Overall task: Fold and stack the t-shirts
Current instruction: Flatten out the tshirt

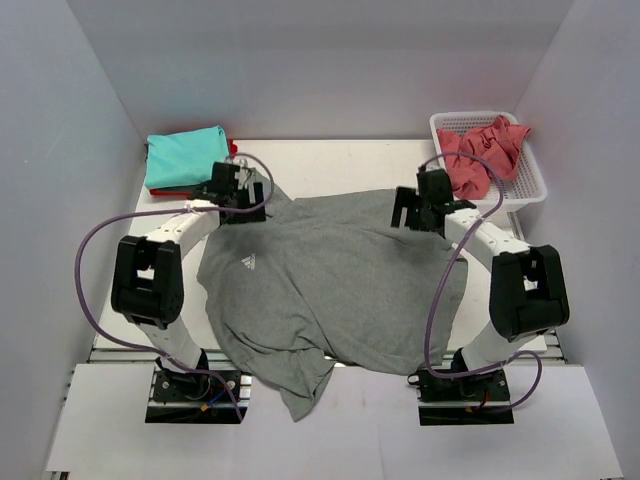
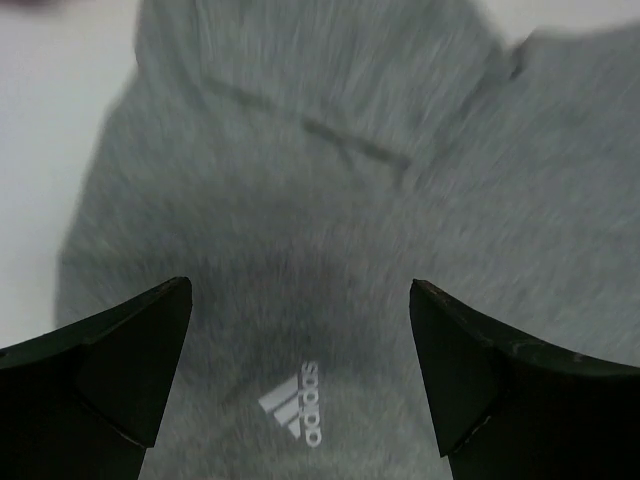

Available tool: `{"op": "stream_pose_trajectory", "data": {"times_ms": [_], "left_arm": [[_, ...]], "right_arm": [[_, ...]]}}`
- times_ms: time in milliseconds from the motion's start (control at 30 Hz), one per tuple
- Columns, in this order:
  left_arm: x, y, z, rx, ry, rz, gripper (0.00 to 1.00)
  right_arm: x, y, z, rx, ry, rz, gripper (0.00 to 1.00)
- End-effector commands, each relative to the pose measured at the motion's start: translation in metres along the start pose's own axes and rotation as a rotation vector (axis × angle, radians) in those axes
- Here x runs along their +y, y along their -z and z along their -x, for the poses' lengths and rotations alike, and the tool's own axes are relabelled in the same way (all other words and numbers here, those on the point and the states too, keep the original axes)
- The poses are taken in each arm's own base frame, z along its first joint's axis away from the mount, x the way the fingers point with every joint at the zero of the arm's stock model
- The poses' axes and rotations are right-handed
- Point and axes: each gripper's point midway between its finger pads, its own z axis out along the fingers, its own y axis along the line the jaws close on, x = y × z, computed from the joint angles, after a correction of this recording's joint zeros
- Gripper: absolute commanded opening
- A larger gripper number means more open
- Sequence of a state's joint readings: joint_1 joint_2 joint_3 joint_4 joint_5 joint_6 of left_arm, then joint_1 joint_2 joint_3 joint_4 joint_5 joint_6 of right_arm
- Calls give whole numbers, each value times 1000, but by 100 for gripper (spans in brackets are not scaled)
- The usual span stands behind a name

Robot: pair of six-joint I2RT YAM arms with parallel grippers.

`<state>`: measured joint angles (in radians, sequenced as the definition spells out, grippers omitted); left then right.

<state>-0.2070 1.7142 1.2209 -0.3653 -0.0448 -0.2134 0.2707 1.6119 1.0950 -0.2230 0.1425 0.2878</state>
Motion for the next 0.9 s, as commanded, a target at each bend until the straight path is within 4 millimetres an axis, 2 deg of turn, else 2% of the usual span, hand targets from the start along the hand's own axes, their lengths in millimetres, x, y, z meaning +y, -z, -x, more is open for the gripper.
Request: {"op": "stream_pose_trajectory", "data": {"times_ms": [0, 33, 100, 133, 167, 200, 233, 267, 300, 333, 367, 400, 433, 467, 500, 533, 567, 600, 633, 667, 700, 733, 767, 800, 867], "left_arm": [[-8, 0, -23, 58, 61, -47, 100], [-8, -8, -33, 91, 61, -48, 100], [-12, -19, -35, 110, 62, -70, 100], [-14, -24, -30, 105, 62, -71, 100], [-13, -29, -32, 121, 62, -67, 100], [-12, -41, -40, 151, 62, -60, 100], [-12, -45, -34, 151, 62, -50, 100], [-13, -50, -33, 154, 62, -50, 100], [-11, -64, -42, 184, 51, -43, 100], [-13, -69, -33, 176, 51, -45, 100], [-13, -75, -33, 188, 51, -42, 100], [-7, -82, -32, 198, 52, -33, 100], [-9, -97, -28, 206, 52, -31, 100], [-9, -104, -26, 213, 52, -29, 100], [-9, -111, -25, 217, 38, -30, 100], [-11, -117, -3, 175, 20, -28, 100], [-9, -135, -15, 212, 3, -22, 100], [-12, -142, -14, 221, 5, -35, 100], [-20, -147, 16, 166, -26, -65, 100], [-22, -154, 23, 157, -38, -77, 100], [-21, -172, 14, 181, -47, -73, 100], [-27, -175, 44, 115, -59, -86, 100], [-28, -181, 53, 91, -81, -91, 100], [-24, -186, 63, 66, -88, -89, 100], [-33, -195, 95, -31, -124, -126, 100]], "right_arm": [[-7, 1, -35, 107, -64, -33, 90], [-9, -2, -41, 129, -69, -43, 90], [-17, -14, -49, 165, -73, -92, 90], [-20, -21, -50, 181, -73, -111, 90], [-18, -25, -42, 168, -75, -112, 90], [-22, -33, -48, 191, -71, -129, 90], [-24, -44, -53, 214, -69, -140, 90], [-20, -48, -34, 188, -77, -137, 90], [-26, -64, -50, 246, -79, -155, 90], [-27, -70, -50, 259, -80, -158, 90], [-22, -74, -24, 216, -82, -146, 90], [-29, -85, -32, 249, -85, -170, 90], [-32, -96, -22, 245, -94, -183, 90], [-37, -99, -19, 253, -102, -192, 90], [-35, -108, 1, 234, -104, -189, 90], [-42, -118, -2, 250, -110, -198, 90], [-44, -127, -7, 278, -105, -177, 90], [-38, -131, 28, 209, -107, -148, 90], [-43, -146, 19, 237, -105, -149, 90], [-39, -151, 24, 234, -67, -114, 90], [-33, -151, 62, 153, -56, -93, 90], [-30, -154, 68, 139, -42, -84, 90], [-28, -165, 76, 123, 5, -71, 90], [-29, -168, 83, 108, 16, -68, 90], [-24, -173, 109, 44, 59, -48, 90]]}}
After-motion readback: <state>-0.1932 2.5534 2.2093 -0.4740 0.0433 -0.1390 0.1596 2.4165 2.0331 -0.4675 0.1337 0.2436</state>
